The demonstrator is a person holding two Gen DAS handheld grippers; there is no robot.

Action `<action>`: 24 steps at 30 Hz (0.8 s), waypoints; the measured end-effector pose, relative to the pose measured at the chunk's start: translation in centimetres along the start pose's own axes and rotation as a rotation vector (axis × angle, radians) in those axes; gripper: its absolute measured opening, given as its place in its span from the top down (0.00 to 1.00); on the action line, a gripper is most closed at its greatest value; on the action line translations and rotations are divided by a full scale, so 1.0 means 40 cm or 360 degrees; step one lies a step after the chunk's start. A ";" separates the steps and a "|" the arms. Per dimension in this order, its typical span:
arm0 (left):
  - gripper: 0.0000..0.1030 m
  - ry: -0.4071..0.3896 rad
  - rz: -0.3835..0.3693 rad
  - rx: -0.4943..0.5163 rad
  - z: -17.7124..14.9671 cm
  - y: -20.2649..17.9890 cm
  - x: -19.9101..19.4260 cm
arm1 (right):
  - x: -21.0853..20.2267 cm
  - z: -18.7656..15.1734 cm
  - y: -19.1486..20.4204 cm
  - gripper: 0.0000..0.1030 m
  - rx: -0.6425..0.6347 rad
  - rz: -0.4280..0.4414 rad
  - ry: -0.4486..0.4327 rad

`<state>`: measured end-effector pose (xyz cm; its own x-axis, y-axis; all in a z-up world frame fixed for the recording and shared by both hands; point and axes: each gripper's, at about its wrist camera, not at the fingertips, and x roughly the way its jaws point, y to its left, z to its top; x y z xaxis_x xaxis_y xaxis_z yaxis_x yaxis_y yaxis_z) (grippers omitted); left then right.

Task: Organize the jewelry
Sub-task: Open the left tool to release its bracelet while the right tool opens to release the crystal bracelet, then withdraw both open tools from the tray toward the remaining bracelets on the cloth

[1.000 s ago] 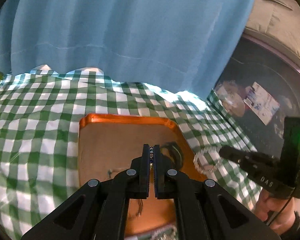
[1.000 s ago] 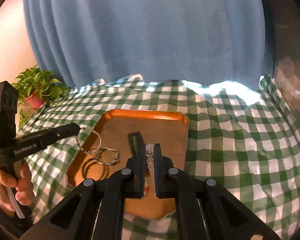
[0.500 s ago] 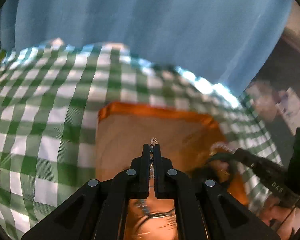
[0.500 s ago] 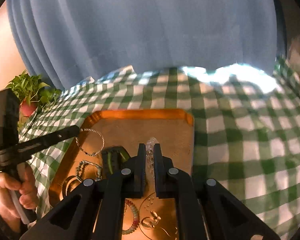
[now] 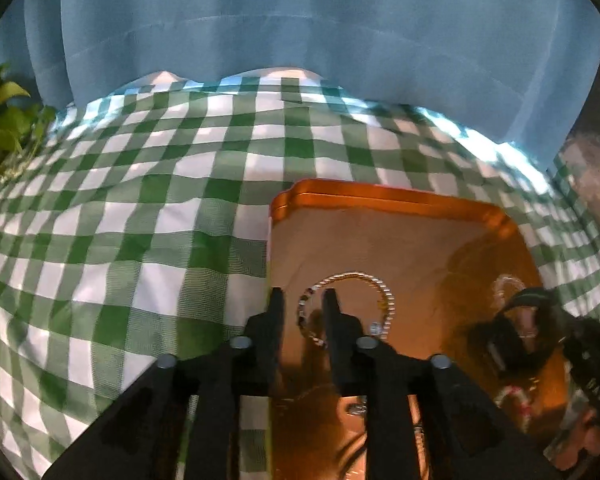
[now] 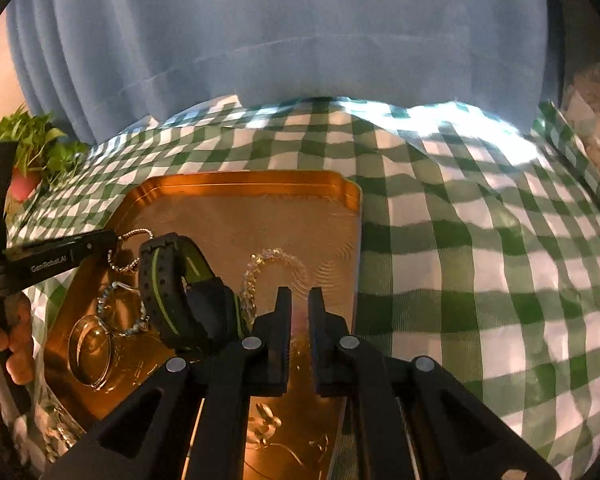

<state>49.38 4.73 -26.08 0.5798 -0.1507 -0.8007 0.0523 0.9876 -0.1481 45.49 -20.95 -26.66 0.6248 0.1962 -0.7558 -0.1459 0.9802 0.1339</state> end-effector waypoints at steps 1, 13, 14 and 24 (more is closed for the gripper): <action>0.64 -0.0023 -0.0021 0.0017 -0.003 -0.007 -0.014 | -0.002 -0.001 -0.006 0.71 0.0031 0.0015 0.0010; 0.14 -0.0261 0.0066 0.0281 -0.142 -0.128 -0.265 | -0.171 -0.070 0.013 0.34 0.0002 0.0065 -0.0117; 0.14 -0.0268 0.0071 0.0276 -0.161 -0.133 -0.290 | -0.202 -0.080 0.011 0.33 0.0030 0.0069 -0.0136; 0.14 -0.0302 0.0032 0.0242 -0.378 -0.148 -0.545 | -0.469 -0.305 0.019 0.18 0.0090 0.0051 -0.0171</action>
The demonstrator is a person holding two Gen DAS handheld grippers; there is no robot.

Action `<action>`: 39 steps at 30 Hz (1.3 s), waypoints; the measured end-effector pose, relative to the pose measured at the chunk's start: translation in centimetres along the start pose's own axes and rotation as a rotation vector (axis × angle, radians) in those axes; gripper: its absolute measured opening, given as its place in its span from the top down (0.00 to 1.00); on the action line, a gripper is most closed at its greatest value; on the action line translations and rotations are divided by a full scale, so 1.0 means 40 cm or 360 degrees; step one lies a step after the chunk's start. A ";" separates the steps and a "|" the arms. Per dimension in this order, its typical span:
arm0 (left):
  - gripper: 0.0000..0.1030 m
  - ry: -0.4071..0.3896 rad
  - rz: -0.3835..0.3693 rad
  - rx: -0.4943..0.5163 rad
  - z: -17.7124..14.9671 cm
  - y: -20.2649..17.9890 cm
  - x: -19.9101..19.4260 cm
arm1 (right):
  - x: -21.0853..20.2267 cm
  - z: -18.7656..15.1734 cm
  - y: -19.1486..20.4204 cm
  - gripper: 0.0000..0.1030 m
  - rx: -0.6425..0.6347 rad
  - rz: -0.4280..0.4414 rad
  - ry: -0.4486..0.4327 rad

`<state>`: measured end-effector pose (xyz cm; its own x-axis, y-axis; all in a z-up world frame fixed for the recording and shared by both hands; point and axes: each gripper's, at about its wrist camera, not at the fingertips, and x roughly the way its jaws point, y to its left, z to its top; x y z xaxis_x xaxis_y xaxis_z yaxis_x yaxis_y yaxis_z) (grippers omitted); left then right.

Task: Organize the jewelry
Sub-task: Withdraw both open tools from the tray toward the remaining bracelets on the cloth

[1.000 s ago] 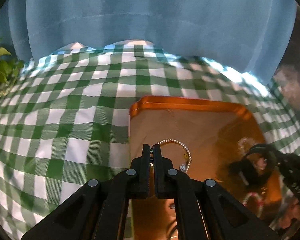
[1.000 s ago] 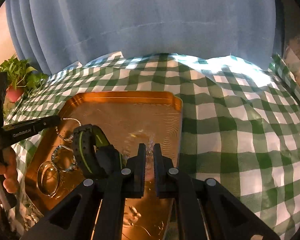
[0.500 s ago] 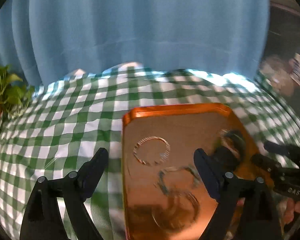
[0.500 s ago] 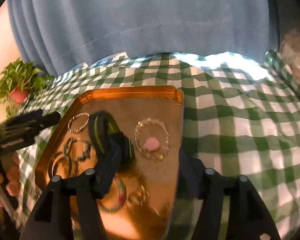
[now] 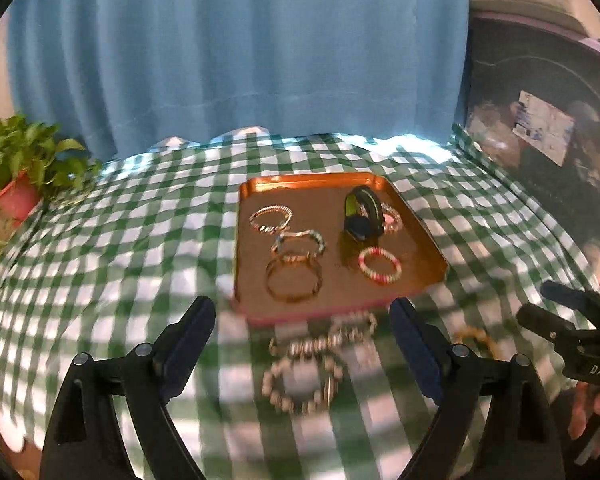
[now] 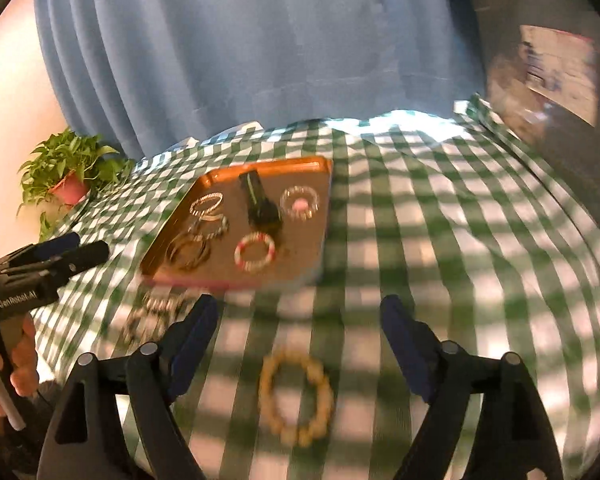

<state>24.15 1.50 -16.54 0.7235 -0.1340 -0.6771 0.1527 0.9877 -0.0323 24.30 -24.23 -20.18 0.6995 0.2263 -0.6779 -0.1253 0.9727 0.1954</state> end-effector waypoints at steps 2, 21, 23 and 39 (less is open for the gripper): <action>0.14 -0.0018 0.0006 -0.0050 -0.041 0.012 -0.054 | -0.042 -0.043 0.003 0.18 0.0031 -0.0004 0.0003; 0.14 0.0034 0.0086 -0.0276 -0.243 0.137 -0.182 | -0.168 -0.192 0.051 0.18 0.0130 0.0137 -0.0054; 0.14 0.0054 0.0072 -0.0256 -0.236 0.130 -0.156 | -0.167 -0.181 0.045 0.18 0.0121 0.0130 -0.0065; 0.31 0.0292 0.0062 -0.0047 -0.172 0.092 0.101 | 0.012 -0.126 0.003 0.55 -0.0064 0.0082 0.0106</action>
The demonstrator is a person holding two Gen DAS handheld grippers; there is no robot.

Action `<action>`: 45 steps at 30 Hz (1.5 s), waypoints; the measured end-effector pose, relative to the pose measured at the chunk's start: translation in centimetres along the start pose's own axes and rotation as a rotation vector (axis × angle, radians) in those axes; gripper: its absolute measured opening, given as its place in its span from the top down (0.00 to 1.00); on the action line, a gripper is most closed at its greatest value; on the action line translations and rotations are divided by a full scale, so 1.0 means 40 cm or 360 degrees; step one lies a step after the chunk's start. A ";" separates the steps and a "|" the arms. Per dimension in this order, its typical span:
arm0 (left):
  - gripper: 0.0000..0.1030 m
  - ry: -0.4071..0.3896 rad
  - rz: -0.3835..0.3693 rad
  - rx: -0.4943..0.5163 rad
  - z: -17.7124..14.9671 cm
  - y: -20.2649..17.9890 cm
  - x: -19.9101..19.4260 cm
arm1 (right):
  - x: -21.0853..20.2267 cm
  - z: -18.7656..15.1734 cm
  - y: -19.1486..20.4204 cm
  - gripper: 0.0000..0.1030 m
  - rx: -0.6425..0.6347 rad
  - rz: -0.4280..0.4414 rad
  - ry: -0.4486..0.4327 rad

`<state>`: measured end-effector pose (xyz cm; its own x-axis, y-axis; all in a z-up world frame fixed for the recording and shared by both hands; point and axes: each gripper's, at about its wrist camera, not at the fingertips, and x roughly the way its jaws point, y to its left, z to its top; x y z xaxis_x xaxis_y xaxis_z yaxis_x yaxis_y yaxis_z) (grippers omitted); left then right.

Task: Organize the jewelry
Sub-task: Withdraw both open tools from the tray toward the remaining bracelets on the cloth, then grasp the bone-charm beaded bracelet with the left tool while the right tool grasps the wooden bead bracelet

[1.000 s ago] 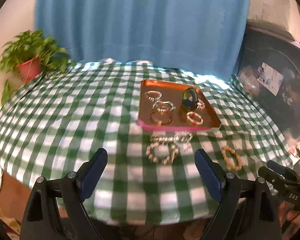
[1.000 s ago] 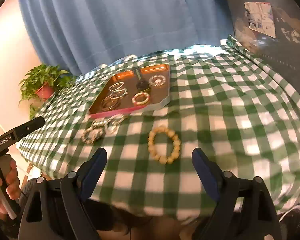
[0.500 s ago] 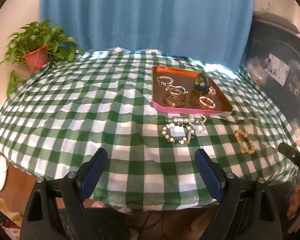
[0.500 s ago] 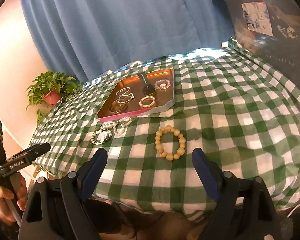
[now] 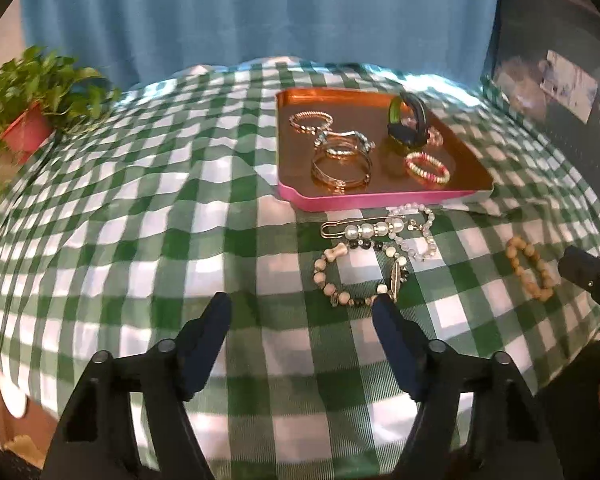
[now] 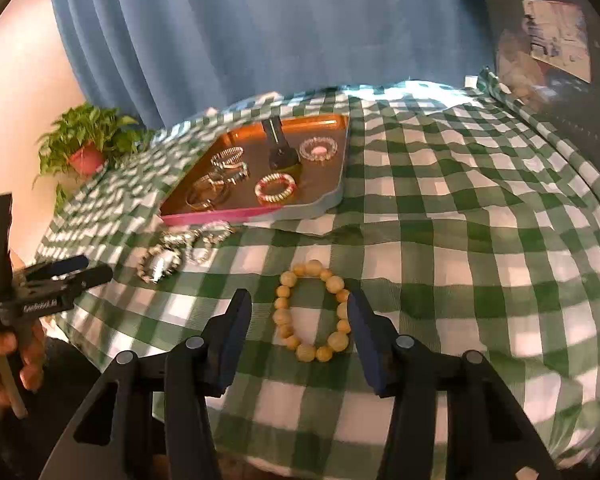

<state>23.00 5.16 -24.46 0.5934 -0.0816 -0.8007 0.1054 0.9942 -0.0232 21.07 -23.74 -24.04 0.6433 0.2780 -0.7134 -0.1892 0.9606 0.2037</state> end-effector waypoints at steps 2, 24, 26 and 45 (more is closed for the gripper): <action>0.32 0.0012 0.0009 0.0008 0.013 0.001 0.027 | 0.013 0.008 -0.005 0.59 -0.0018 -0.0012 0.0025; 0.92 0.0160 -0.0156 -0.0010 -0.009 0.001 0.065 | 0.140 0.011 0.019 0.89 -0.0369 -0.0212 0.0072; 0.92 0.0170 -0.0170 -0.0014 -0.031 -0.002 0.050 | 0.135 0.006 0.032 0.89 -0.0408 -0.0213 0.0072; 0.91 0.0188 -0.0150 0.0167 0.018 -0.041 0.090 | 0.122 -0.006 0.024 0.77 -0.0290 -0.0189 0.0077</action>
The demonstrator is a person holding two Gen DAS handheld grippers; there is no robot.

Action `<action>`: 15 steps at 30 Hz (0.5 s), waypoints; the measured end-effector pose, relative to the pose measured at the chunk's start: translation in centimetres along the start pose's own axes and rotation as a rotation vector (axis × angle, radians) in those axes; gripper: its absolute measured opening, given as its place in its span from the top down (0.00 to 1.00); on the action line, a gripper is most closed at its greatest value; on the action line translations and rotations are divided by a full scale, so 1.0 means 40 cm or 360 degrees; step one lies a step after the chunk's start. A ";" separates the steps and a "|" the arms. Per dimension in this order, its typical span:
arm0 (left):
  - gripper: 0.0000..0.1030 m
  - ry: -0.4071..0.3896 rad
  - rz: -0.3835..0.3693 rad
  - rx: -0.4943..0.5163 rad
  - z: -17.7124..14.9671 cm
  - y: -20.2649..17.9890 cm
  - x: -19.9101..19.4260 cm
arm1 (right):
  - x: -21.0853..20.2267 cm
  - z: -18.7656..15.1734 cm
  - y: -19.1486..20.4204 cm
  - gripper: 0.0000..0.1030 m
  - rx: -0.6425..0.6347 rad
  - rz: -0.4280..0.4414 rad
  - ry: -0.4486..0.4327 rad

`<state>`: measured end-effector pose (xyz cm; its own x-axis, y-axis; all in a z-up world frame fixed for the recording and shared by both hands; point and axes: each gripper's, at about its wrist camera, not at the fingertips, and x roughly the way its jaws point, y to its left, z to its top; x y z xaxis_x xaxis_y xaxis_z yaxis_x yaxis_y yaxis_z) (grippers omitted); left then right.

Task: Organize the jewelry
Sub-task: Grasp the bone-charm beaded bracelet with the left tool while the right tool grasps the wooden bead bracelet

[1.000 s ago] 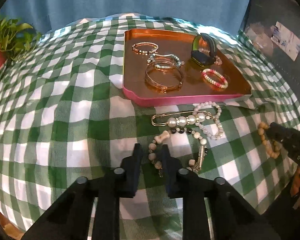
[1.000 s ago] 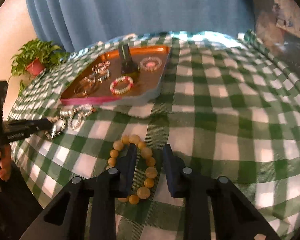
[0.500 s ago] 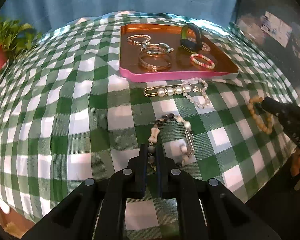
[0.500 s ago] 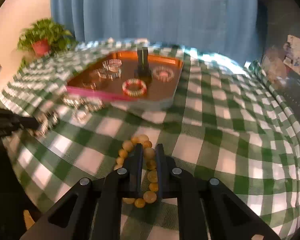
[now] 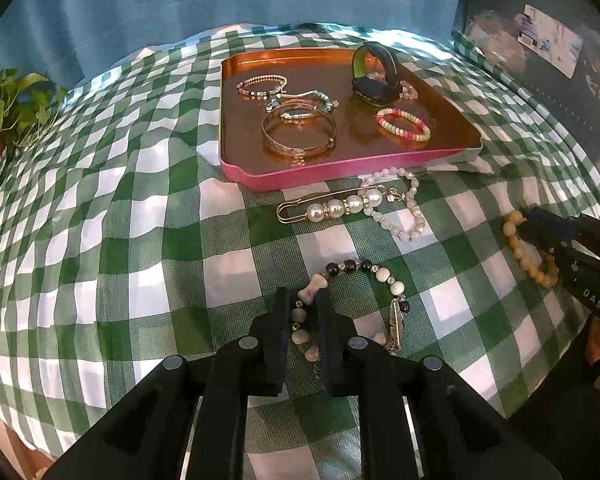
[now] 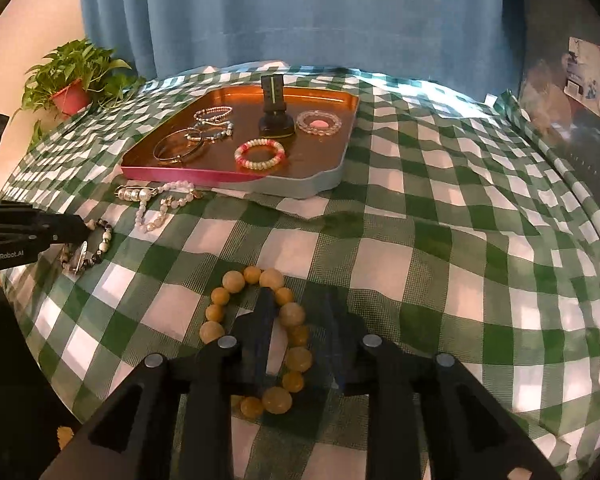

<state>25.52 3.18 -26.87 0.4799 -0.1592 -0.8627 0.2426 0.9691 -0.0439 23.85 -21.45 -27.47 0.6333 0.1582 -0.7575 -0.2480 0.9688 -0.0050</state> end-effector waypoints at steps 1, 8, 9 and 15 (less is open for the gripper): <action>0.92 0.0007 0.0004 -0.0011 0.001 -0.003 0.000 | 0.003 0.001 0.003 0.87 -0.0010 -0.0005 0.0000; 0.92 -0.0042 -0.0093 -0.0131 -0.019 -0.022 -0.101 | -0.045 0.007 0.018 0.89 0.0022 0.0024 -0.0083; 0.92 -0.0063 -0.0091 -0.0118 -0.021 -0.030 -0.121 | -0.061 0.006 0.019 0.89 0.0040 0.0025 -0.0104; 0.92 -0.0178 -0.0072 -0.0061 -0.024 -0.071 -0.243 | -0.145 -0.008 0.048 0.89 0.0091 0.0084 -0.0172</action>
<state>19.35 2.17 -18.87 0.5610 -0.2206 -0.7979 0.2344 0.9667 -0.1024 19.47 -20.57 -23.28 0.6965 0.2258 -0.6811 -0.2427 0.9674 0.0725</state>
